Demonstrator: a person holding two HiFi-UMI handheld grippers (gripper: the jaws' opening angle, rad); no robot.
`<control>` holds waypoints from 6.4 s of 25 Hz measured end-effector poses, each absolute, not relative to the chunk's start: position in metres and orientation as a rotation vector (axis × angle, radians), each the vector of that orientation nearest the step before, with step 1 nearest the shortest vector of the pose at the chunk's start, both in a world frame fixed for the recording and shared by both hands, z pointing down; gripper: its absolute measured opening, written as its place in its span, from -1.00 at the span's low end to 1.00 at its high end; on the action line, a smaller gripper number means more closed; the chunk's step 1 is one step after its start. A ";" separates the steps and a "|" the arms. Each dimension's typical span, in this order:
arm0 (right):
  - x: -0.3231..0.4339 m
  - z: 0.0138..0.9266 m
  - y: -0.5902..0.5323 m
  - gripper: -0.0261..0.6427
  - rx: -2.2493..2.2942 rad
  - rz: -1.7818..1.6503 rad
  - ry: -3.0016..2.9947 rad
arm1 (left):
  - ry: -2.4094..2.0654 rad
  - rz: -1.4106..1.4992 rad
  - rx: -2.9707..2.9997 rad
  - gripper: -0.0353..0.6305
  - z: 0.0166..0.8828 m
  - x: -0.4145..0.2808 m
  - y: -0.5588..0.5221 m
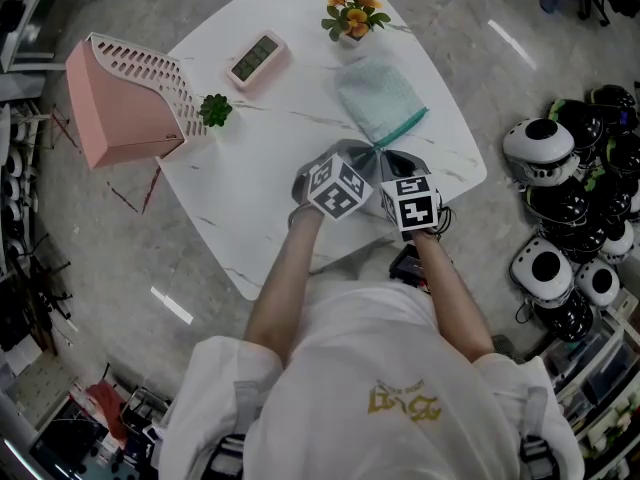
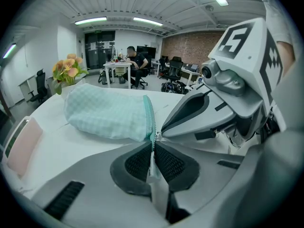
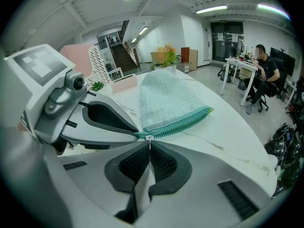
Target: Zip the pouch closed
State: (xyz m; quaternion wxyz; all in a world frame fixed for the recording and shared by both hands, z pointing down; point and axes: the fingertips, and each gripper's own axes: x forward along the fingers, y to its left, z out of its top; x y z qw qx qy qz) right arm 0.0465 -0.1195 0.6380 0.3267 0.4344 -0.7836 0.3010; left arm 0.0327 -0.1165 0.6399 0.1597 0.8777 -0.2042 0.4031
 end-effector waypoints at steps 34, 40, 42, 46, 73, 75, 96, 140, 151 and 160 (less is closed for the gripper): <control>0.042 0.633 -0.113 -0.87 1.132 0.739 -2.035 | -0.605 1.154 2.476 -0.78 0.633 0.002 -0.101; 0.037 0.630 -0.109 -0.87 1.124 0.740 -2.037 | -0.626 1.145 2.471 -0.78 0.632 -0.004 -0.099; 0.036 0.629 -0.108 -0.87 1.123 0.730 -2.038 | -0.630 1.144 2.468 -0.78 0.630 -0.005 -0.098; 0.033 0.628 -0.106 -0.87 1.117 0.709 -2.038 | -0.643 1.141 2.466 -0.78 0.628 -0.009 -0.096; 0.023 0.627 -0.095 -0.87 1.099 0.683 -2.013 | -0.732 1.113 2.421 -0.78 0.628 -0.037 -0.085; 0.022 0.627 -0.094 -0.87 1.098 0.685 -2.015 | -0.739 1.109 2.419 -0.78 0.628 -0.039 -0.085; 0.037 0.630 -0.094 -0.87 1.116 0.667 -1.984 | -0.828 1.099 2.360 -0.78 0.629 -0.057 -0.090; 0.049 0.462 -0.072 -0.89 1.411 0.789 -2.478 | -1.274 0.226 2.269 -0.84 0.473 -0.084 -0.075; 0.057 0.444 -0.057 -0.89 1.490 0.688 -2.466 | -1.283 0.213 2.348 -0.84 0.446 -0.075 -0.057; 0.054 0.445 -0.051 -0.89 1.482 0.680 -2.458 | -1.294 0.229 2.338 -0.84 0.449 -0.081 -0.049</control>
